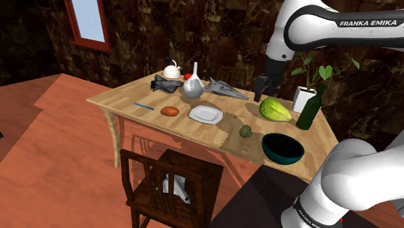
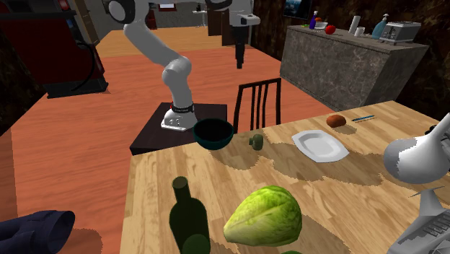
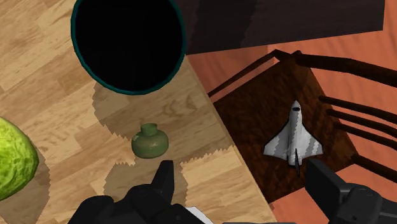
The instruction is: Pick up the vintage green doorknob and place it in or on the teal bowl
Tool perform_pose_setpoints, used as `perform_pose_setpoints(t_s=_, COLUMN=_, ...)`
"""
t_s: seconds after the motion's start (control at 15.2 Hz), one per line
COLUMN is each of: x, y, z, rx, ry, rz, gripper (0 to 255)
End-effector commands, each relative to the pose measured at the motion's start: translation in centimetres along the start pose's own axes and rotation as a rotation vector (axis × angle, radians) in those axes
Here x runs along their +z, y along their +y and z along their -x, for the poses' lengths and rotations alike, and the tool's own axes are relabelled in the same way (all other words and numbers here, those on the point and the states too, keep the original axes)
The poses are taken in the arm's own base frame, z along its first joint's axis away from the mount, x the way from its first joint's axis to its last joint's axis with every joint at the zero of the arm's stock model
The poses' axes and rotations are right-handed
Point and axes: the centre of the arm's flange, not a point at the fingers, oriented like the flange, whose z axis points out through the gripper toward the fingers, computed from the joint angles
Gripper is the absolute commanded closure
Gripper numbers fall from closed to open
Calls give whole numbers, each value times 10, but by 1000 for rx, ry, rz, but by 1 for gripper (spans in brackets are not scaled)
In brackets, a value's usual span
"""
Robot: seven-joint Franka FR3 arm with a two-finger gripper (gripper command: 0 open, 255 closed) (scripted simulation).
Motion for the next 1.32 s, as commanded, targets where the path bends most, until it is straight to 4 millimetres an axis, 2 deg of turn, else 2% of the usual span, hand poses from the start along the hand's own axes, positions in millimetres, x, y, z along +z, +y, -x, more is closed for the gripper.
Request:
perform_pose_setpoints(t_s=0.0, x=21, y=13, z=-7, rx=-1, ry=-3, rz=-4, gripper=0)
perform_pose_setpoints(t_s=1.25, x=239, y=136, z=-59, rx=1, ry=-51, rz=-41, gripper=0)
